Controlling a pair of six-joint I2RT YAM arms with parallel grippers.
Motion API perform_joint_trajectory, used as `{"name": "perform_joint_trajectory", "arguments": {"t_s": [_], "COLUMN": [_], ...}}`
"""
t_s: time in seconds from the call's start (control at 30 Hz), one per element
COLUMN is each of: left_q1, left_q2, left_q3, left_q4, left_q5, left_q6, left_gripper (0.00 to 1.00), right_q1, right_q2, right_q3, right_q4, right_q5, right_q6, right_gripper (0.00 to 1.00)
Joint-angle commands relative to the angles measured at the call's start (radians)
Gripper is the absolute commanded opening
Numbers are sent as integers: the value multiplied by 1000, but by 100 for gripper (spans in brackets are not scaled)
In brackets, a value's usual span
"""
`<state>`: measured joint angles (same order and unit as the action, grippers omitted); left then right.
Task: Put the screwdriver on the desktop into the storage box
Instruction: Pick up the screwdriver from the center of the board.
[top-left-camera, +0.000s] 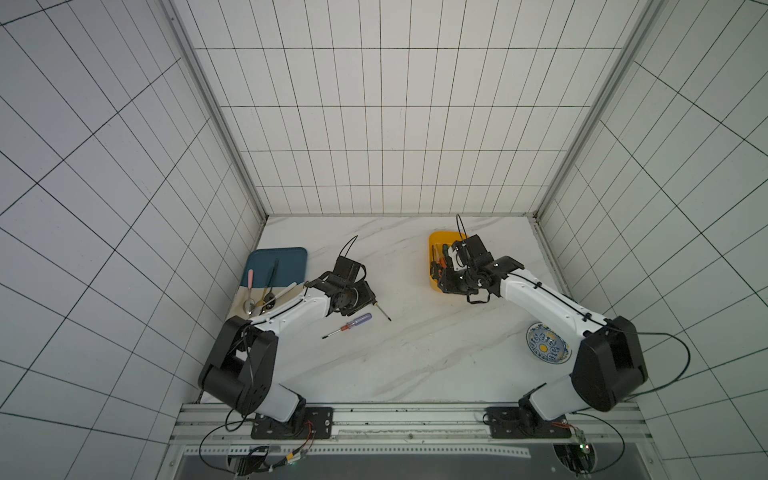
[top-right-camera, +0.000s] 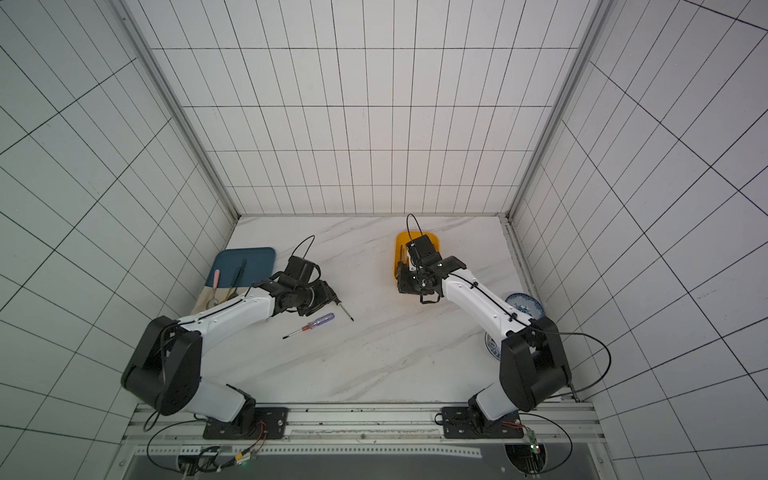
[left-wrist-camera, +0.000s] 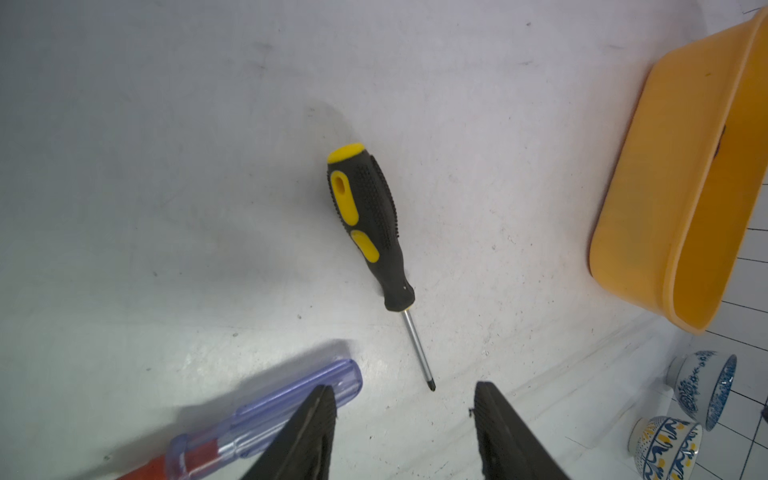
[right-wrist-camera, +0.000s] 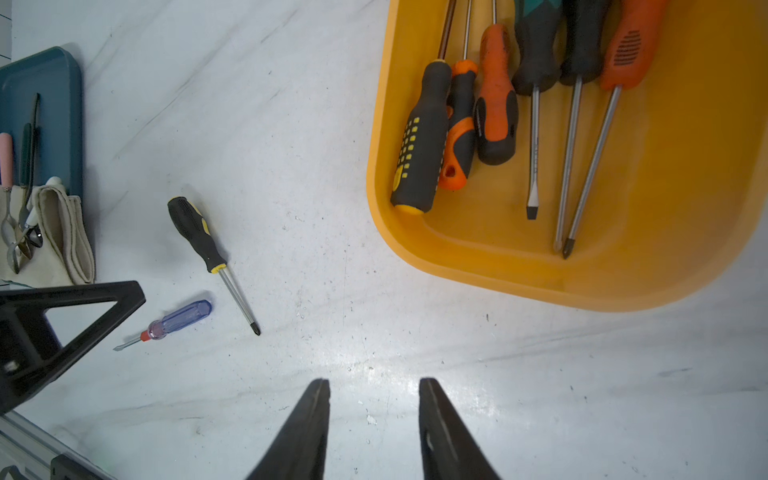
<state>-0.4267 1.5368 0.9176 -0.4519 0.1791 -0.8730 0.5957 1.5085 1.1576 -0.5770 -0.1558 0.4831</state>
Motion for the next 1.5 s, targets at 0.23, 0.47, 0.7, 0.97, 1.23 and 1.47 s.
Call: {"name": "perform_joint_trajectory", "arguments": {"t_s": [0.23, 0.47, 0.7, 0.97, 1.23, 1.47], "left_q1": [13, 26, 40, 40, 39, 39], "left_q2": [164, 247, 312, 365, 370, 358], "left_q3": [145, 214, 258, 280, 277, 279], "left_q4": [-31, -64, -67, -50, -37, -22], "left_q5": [-96, -134, -124, -91, -70, -41], "left_q6": [-37, -26, -18, -14, -15, -12], "left_gripper": [54, 52, 49, 42, 30, 8], "right_q1": [10, 11, 12, 14, 19, 36], "right_q2": [-28, -14, -11, 2, 10, 14], "right_q3": [-101, -117, -130, -136, -141, -136], "right_q4": [44, 56, 70, 81, 86, 87], "right_q5": [0, -25, -29, -28, -19, -16], "right_q6": [23, 24, 32, 37, 44, 34], "right_gripper": [39, 39, 39, 39, 39, 39]}}
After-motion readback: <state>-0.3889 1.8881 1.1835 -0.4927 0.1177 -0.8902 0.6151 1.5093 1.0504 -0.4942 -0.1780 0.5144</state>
